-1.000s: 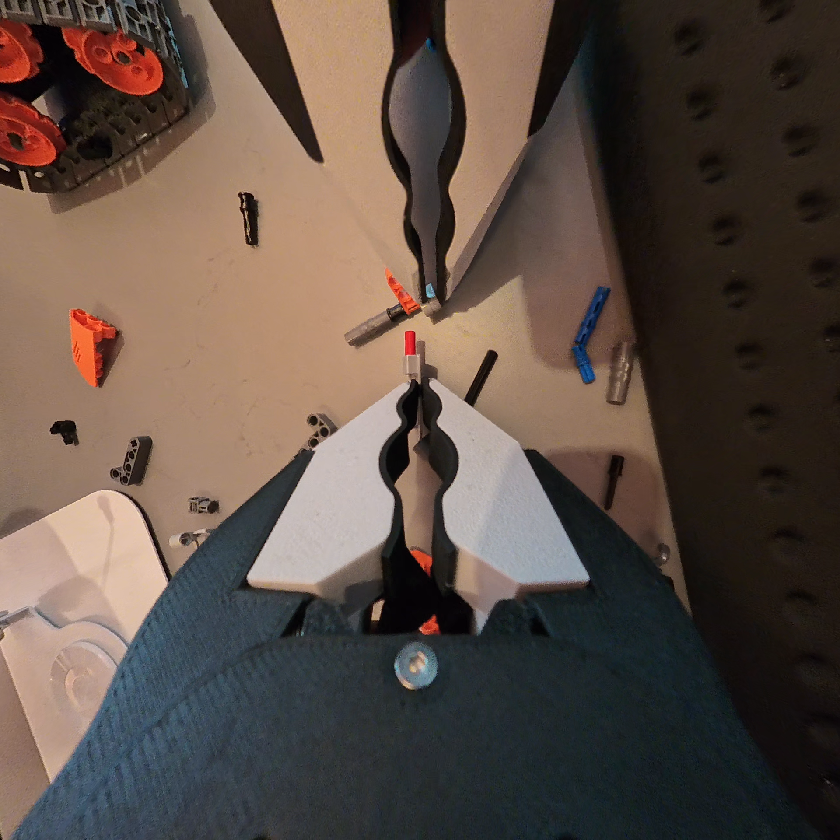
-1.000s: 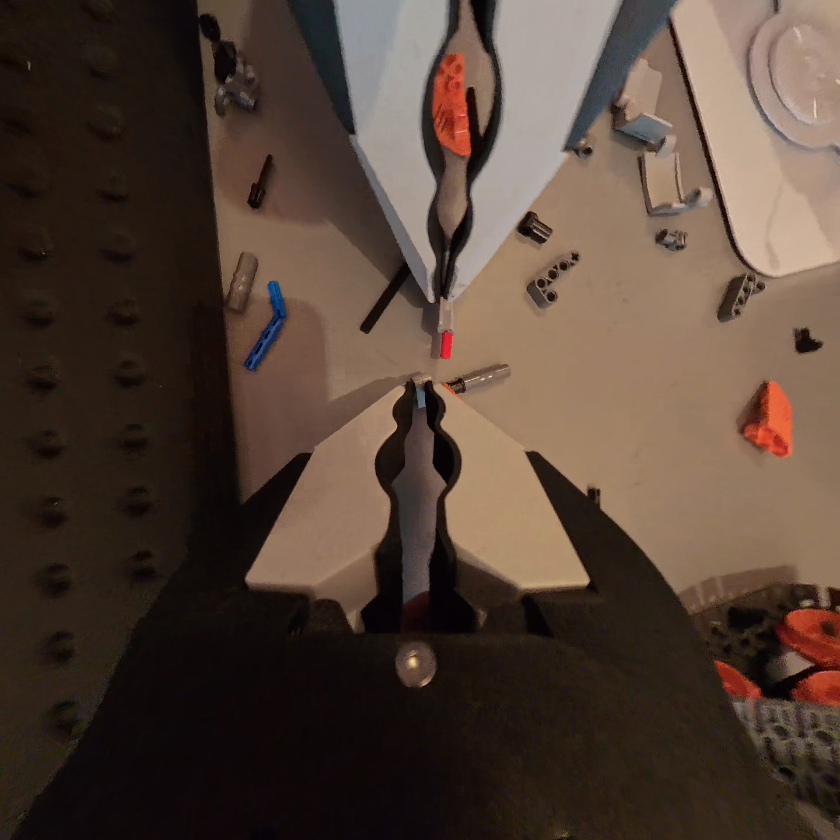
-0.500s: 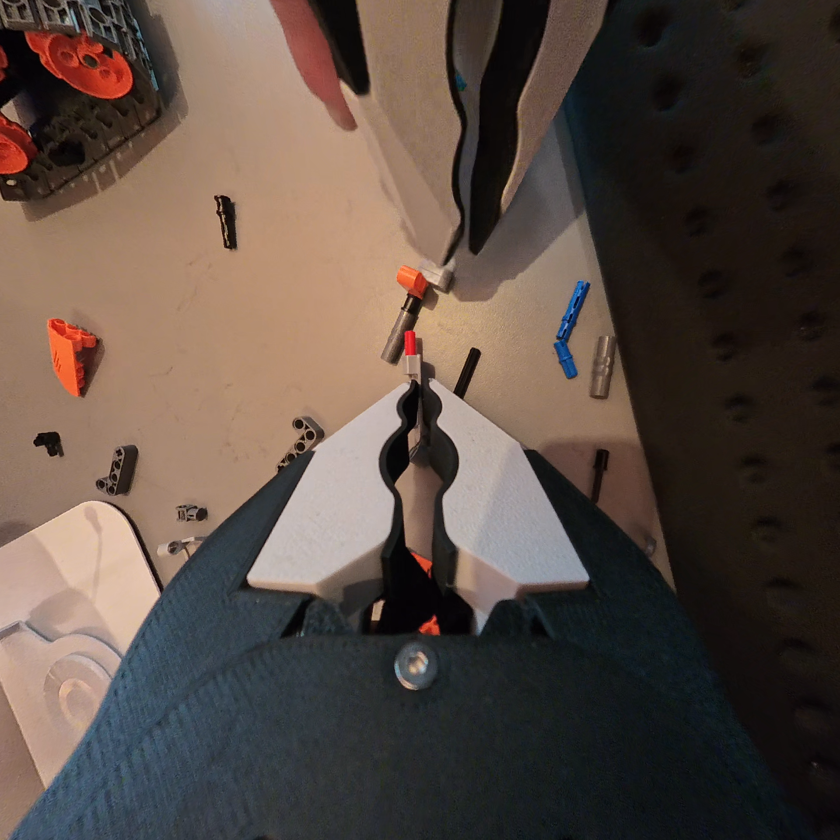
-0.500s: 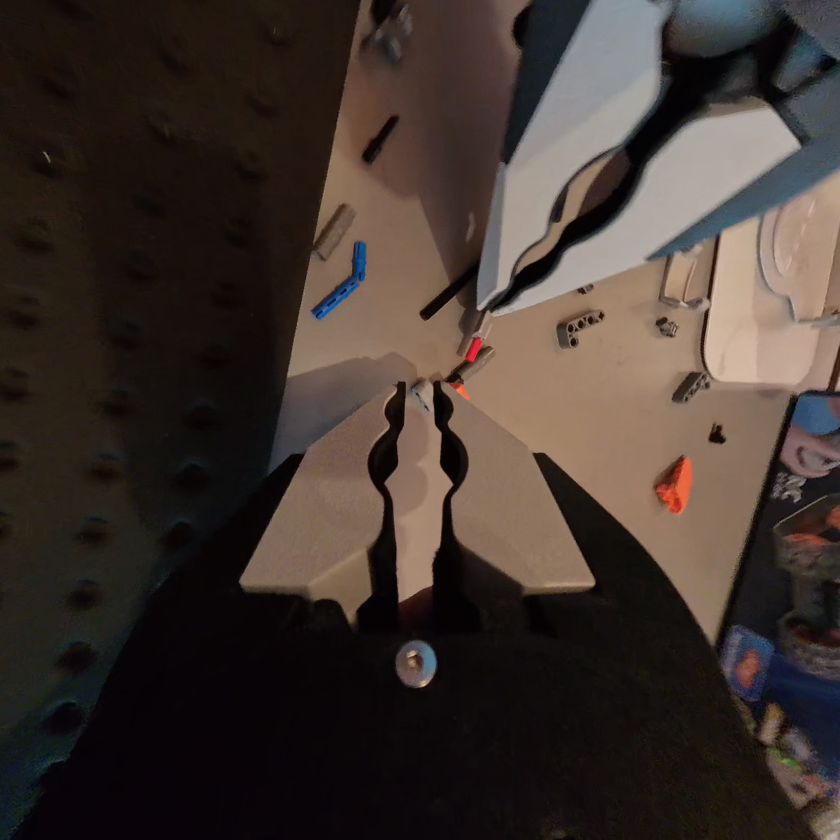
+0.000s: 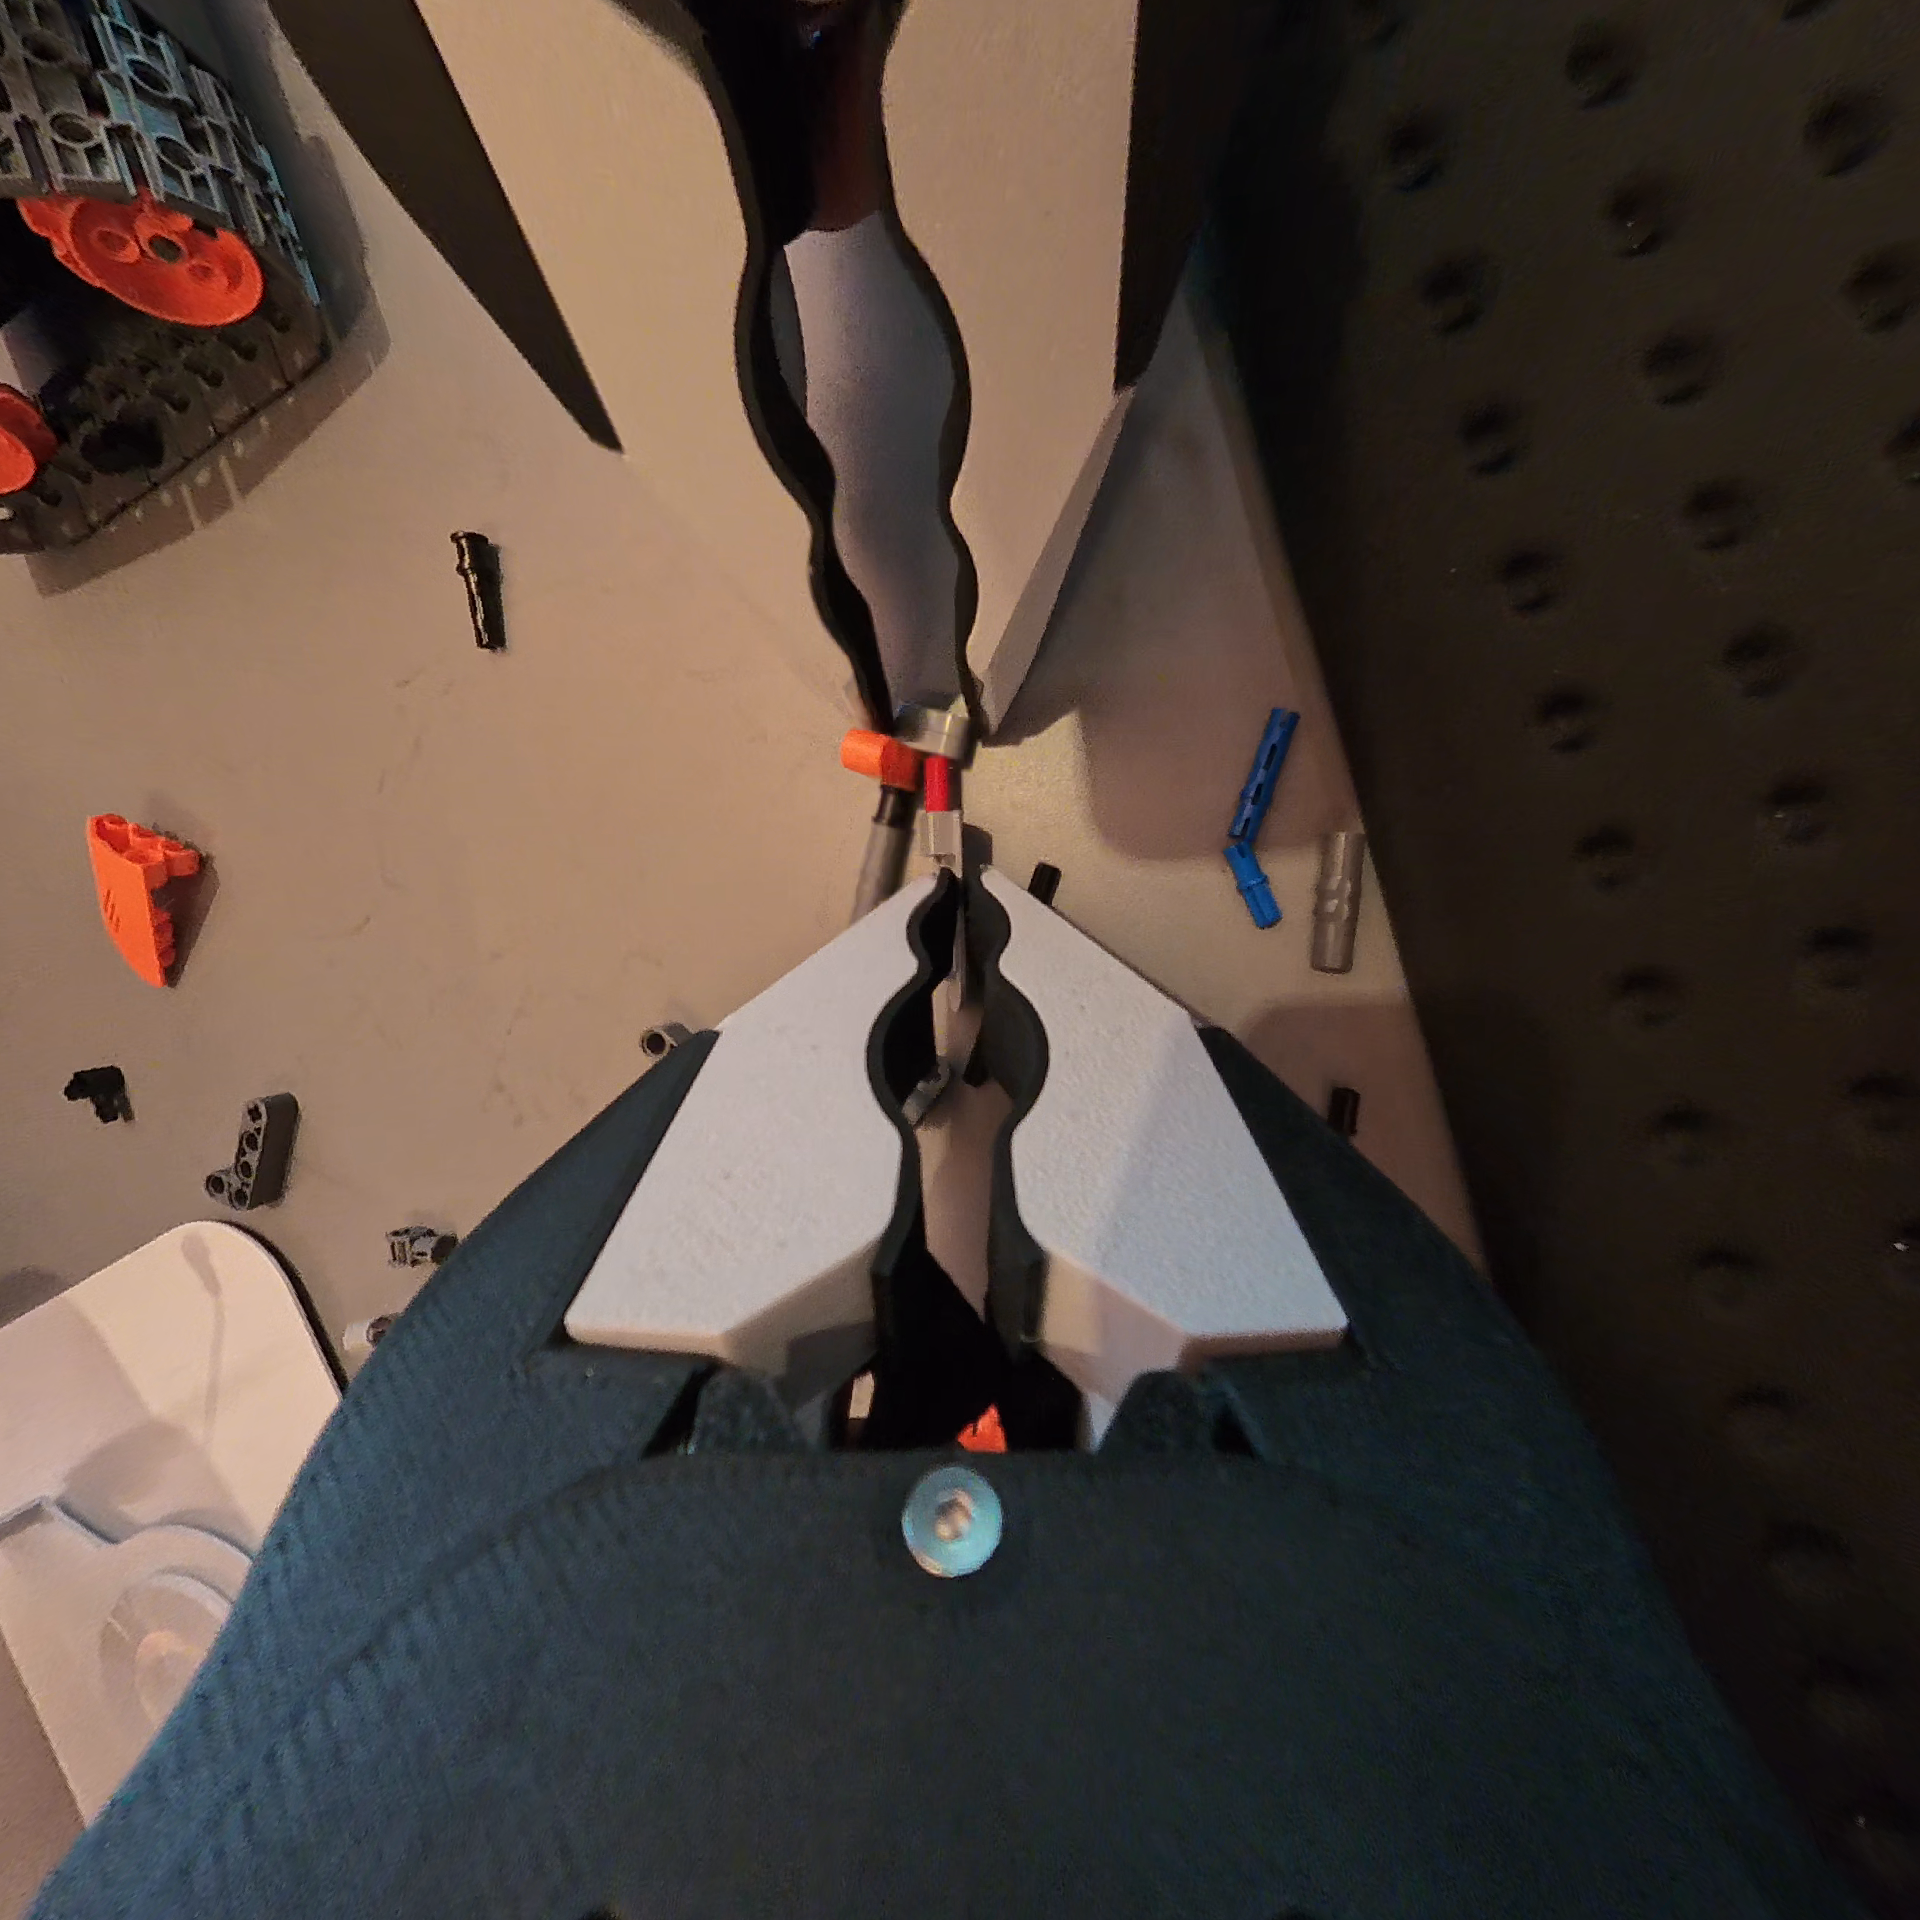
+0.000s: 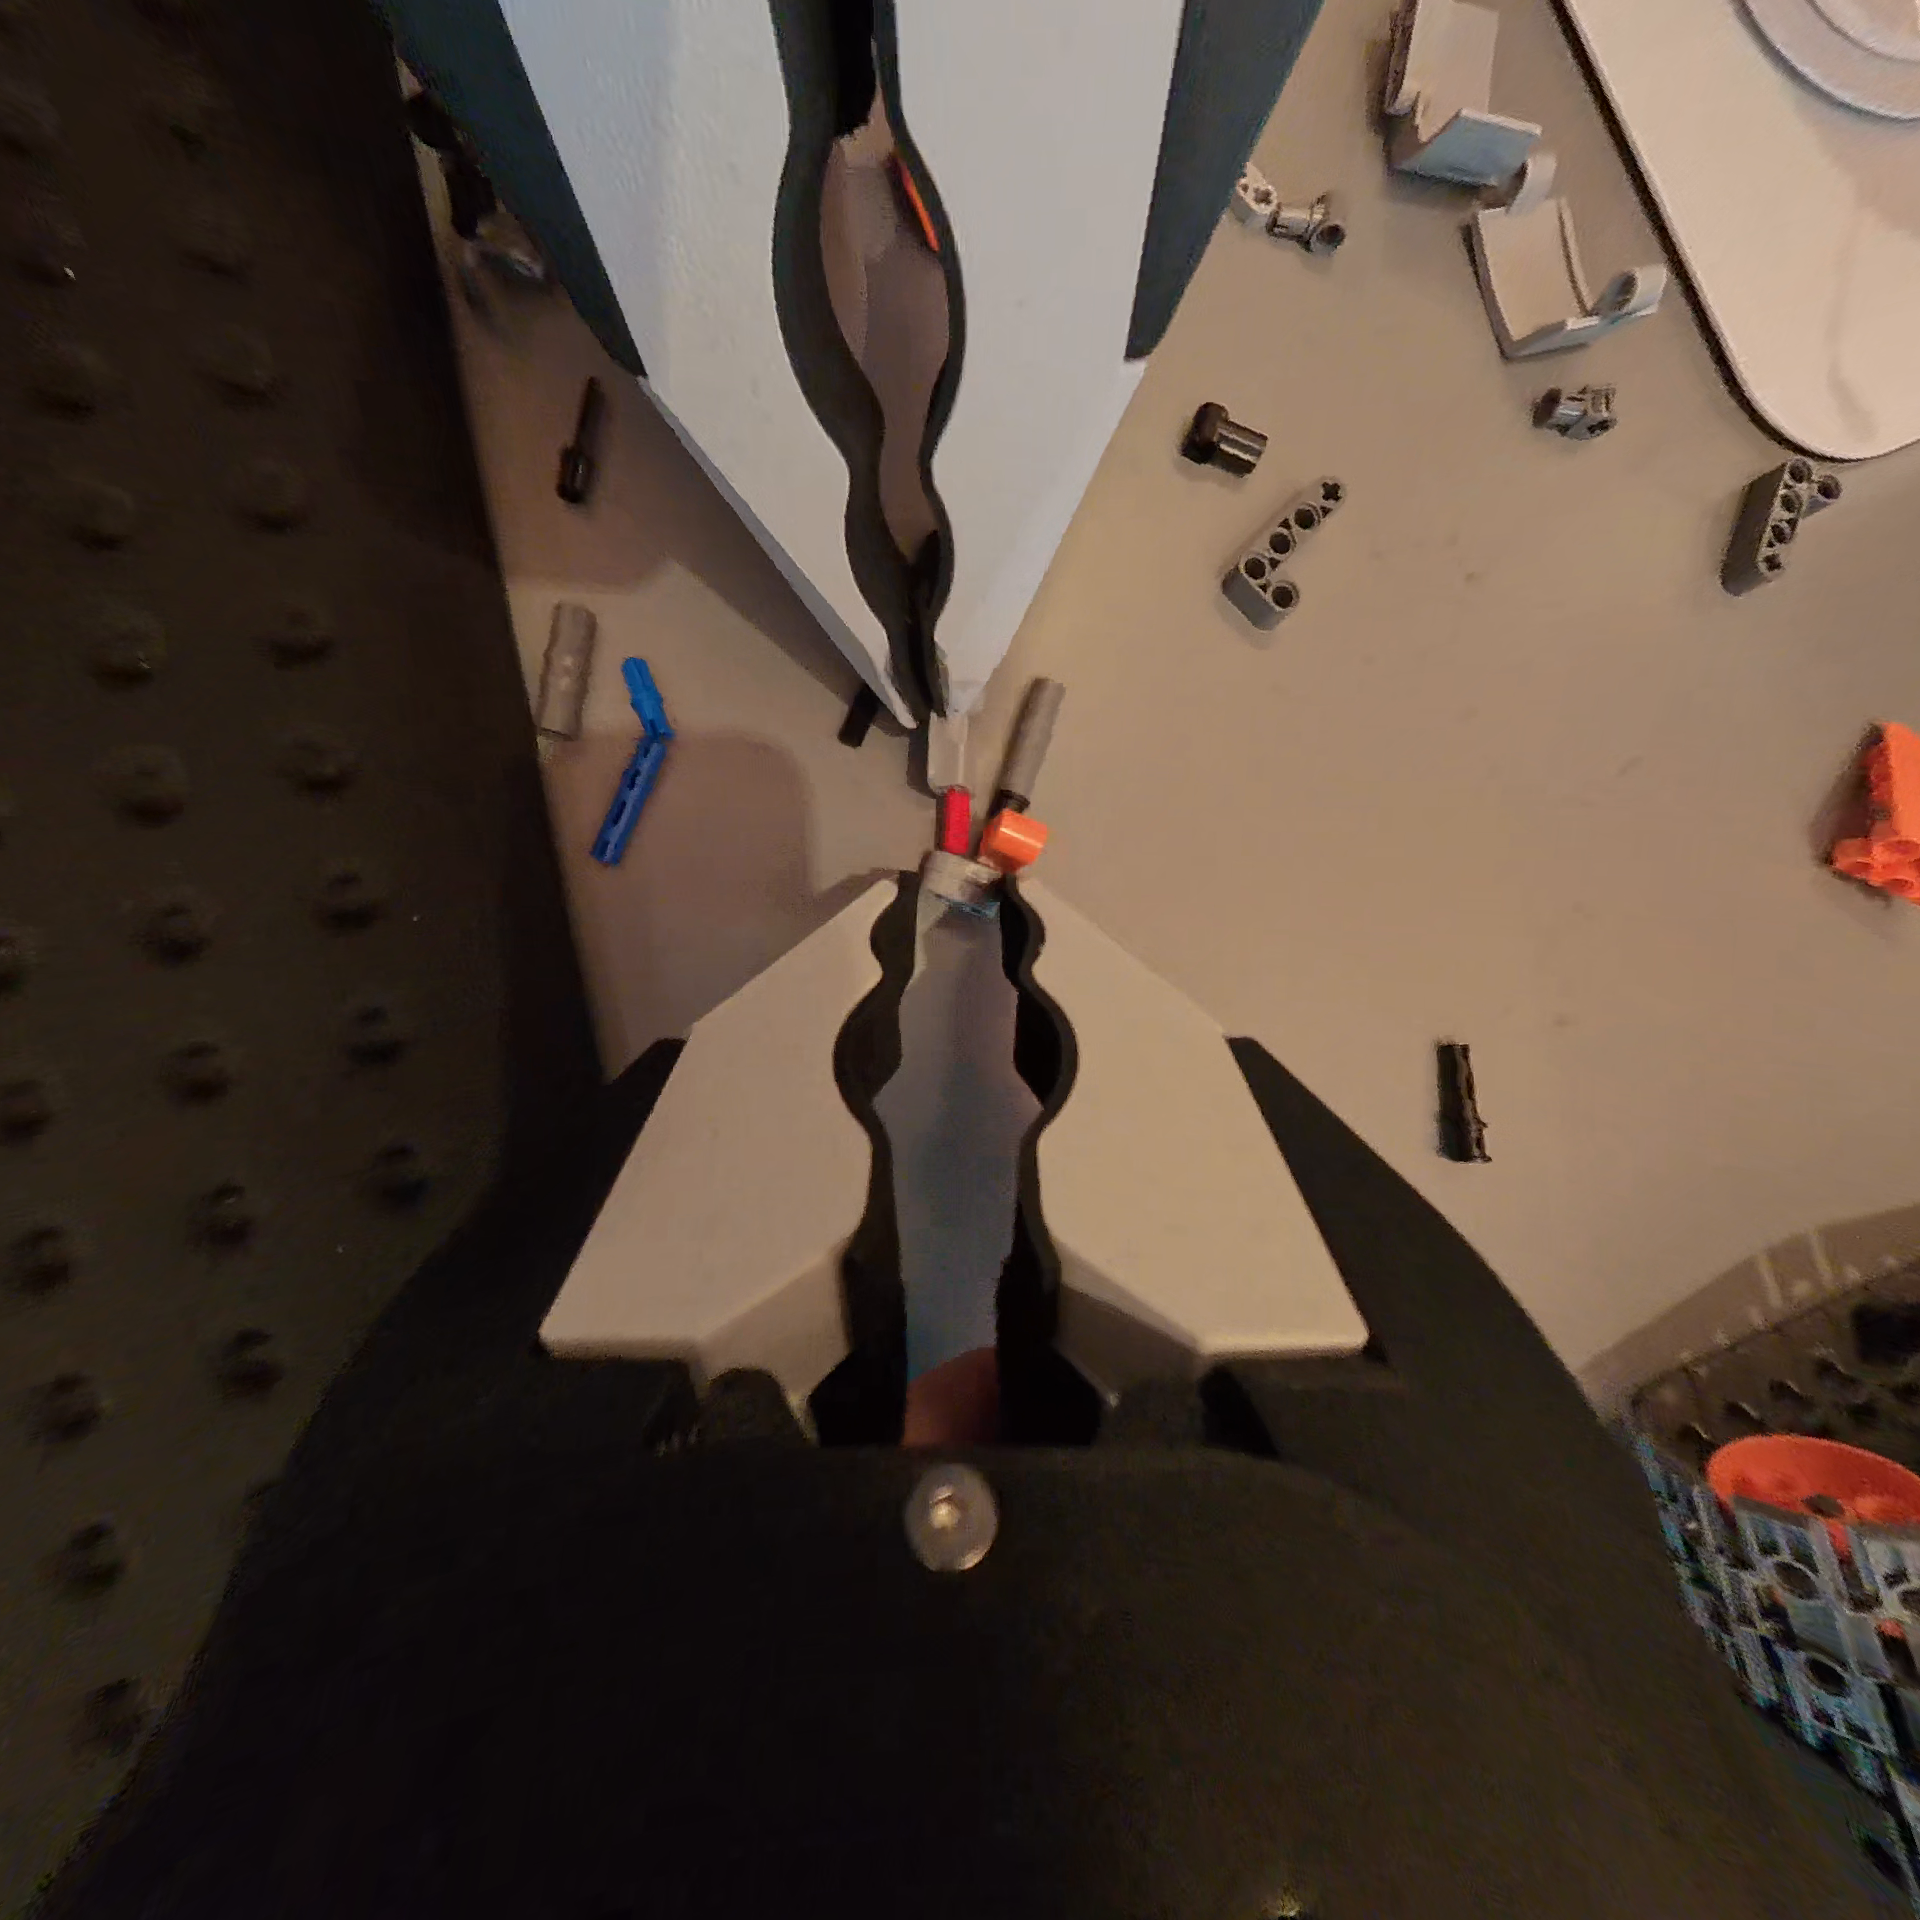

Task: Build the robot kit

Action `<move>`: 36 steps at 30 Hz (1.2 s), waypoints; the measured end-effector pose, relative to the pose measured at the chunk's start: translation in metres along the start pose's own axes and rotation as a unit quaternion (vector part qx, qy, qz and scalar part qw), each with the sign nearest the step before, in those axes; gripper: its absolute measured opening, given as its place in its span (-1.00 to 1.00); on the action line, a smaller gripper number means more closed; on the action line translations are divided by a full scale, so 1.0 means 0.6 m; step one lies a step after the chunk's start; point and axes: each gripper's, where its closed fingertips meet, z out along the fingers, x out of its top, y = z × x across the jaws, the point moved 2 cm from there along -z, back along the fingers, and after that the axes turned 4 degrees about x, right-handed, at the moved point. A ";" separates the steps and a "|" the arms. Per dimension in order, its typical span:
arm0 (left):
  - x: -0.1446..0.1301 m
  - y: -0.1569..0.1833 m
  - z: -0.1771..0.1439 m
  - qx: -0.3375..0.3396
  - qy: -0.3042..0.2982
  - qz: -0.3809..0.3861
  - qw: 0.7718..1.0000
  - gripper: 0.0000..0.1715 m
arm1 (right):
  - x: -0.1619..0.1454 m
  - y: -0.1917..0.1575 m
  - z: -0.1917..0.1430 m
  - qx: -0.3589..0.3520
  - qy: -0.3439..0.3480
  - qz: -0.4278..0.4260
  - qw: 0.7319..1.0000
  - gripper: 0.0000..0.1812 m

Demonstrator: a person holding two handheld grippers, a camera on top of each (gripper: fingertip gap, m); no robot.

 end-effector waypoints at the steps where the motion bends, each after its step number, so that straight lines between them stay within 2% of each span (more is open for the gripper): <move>1: 0.000 0.000 0.001 0.000 -0.002 0.001 1.000 -1.00 | 0.000 -0.001 0.001 0.001 -0.001 -0.003 1.000 -0.86; 13: 0.001 0.001 0.005 -0.018 0.001 -0.010 1.000 -1.00 | -0.002 0.003 0.001 0.015 0.011 -0.059 0.998 -0.86; 25: 0.005 -0.005 0.007 -0.115 0.029 -0.078 0.990 -1.00 | -0.005 0.010 -0.001 0.049 0.002 -0.132 0.990 -0.86; 31: 0.005 -0.007 0.007 -0.142 0.039 -0.108 0.983 -1.00 | -0.006 0.010 -0.002 0.071 0.013 -0.143 0.987 -0.86; 36: 0.006 -0.010 0.009 -0.134 0.042 -0.120 0.983 -1.00 | -0.007 0.014 -0.002 0.078 0.014 -0.136 0.988 -0.86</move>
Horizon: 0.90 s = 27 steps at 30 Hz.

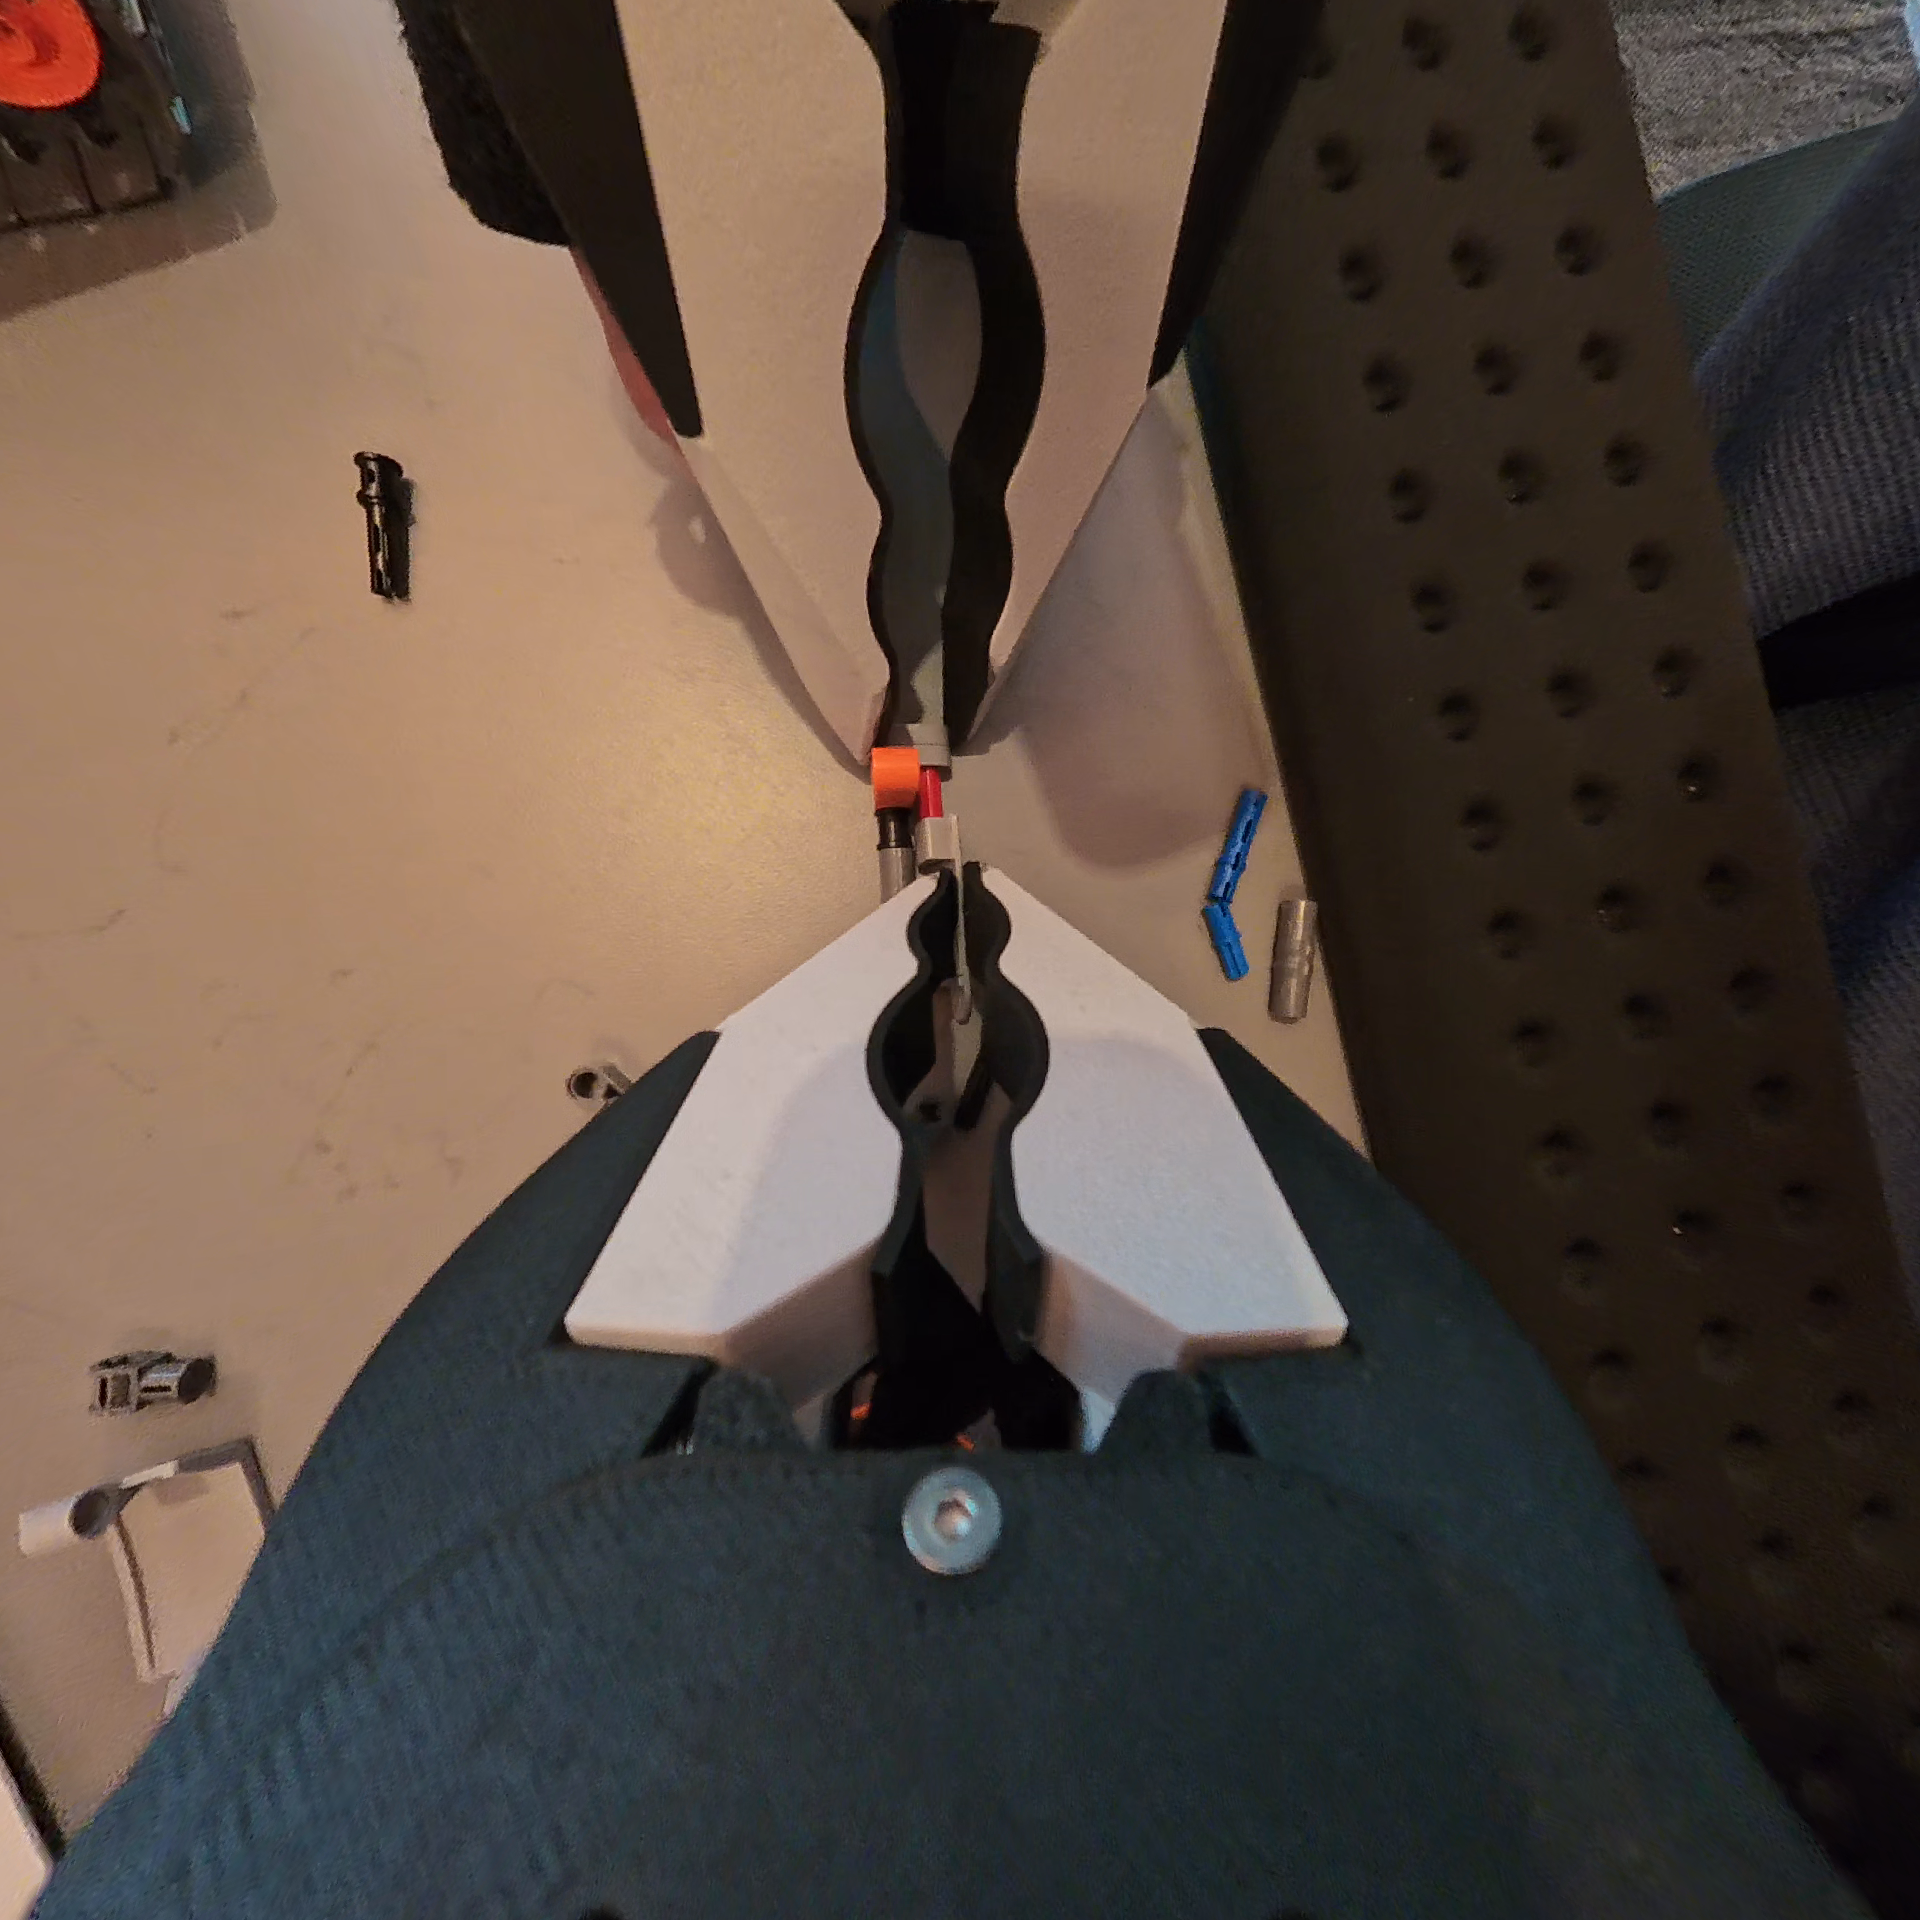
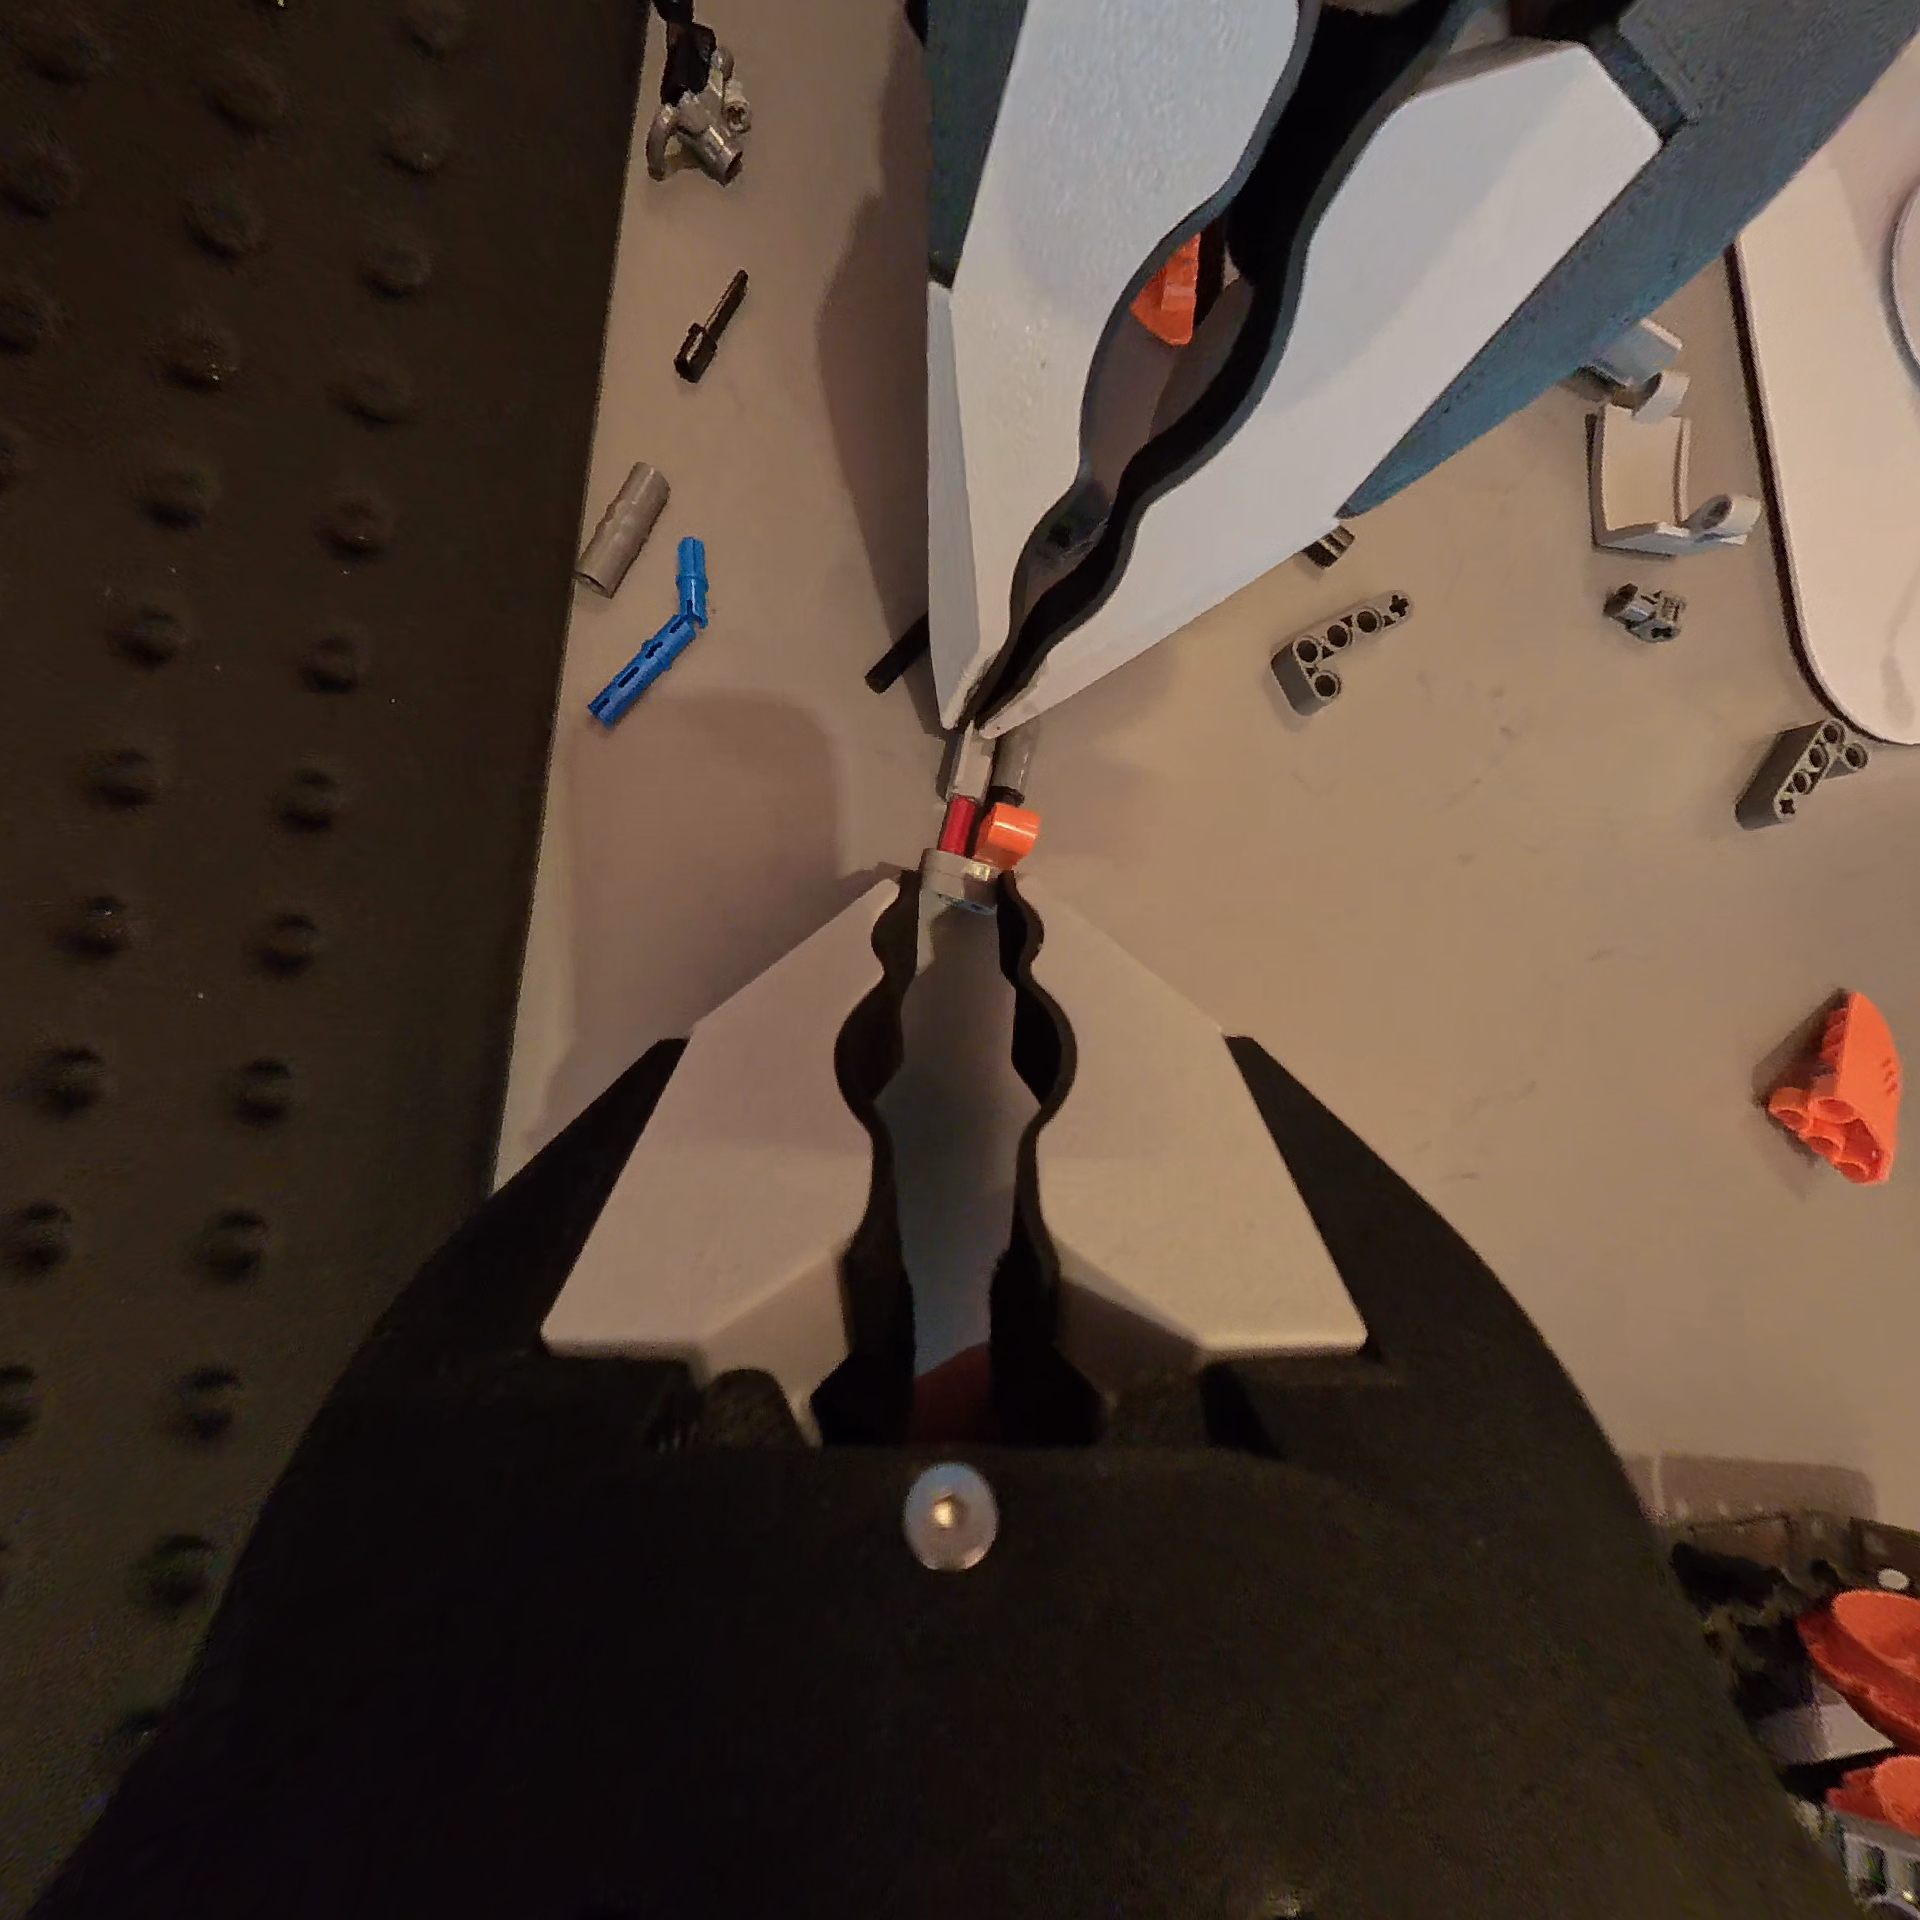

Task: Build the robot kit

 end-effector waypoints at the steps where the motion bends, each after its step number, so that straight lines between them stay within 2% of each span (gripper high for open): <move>1: 0.000 0.001 0.000 0.003 0.002 -0.001 1.000 -1.00 | 0.000 0.000 0.000 0.001 0.003 0.002 1.000 -0.86; 7: -0.001 0.003 0.001 0.014 0.014 -0.004 1.000 -1.00 | 0.000 -0.001 0.000 0.004 0.010 0.000 1.000 -0.86; 12: -0.001 0.005 0.001 -0.012 0.029 -0.016 0.999 -1.00 | -0.001 -0.001 -0.001 0.007 0.013 -0.007 1.000 -0.86; 27: 0.000 0.003 -0.001 -0.023 0.050 -0.029 0.998 -1.00 | -0.002 -0.002 -0.001 0.013 0.025 -0.008 1.000 -0.86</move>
